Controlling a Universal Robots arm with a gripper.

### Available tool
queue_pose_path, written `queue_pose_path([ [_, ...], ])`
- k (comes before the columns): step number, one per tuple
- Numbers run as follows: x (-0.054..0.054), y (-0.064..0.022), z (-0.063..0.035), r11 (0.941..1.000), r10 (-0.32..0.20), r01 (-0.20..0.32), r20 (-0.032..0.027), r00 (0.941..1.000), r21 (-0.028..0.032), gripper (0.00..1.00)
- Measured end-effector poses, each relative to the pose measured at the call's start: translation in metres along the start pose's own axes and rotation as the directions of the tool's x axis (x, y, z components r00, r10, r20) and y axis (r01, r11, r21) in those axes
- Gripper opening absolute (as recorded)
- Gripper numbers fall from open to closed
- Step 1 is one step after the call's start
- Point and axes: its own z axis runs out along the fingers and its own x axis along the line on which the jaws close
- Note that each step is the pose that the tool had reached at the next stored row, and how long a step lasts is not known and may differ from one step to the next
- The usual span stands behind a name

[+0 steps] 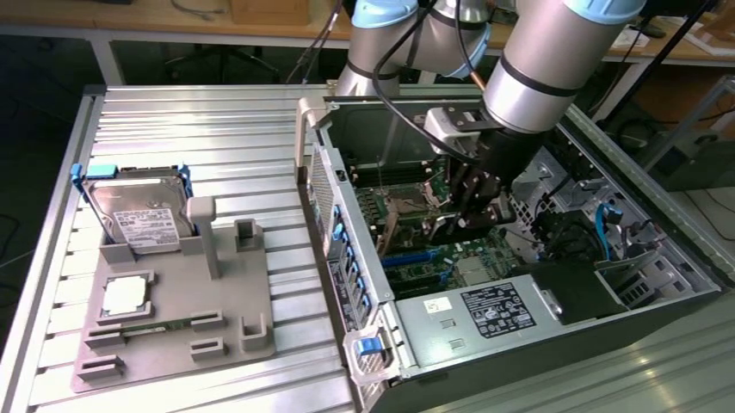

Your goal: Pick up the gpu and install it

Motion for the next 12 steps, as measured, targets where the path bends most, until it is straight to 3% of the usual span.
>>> queue_pose_path([
  [12,0.0000,0.0000,0.0034,1.0000,0.000,0.000,0.0000,1.0000,0.0000,0.27],
])
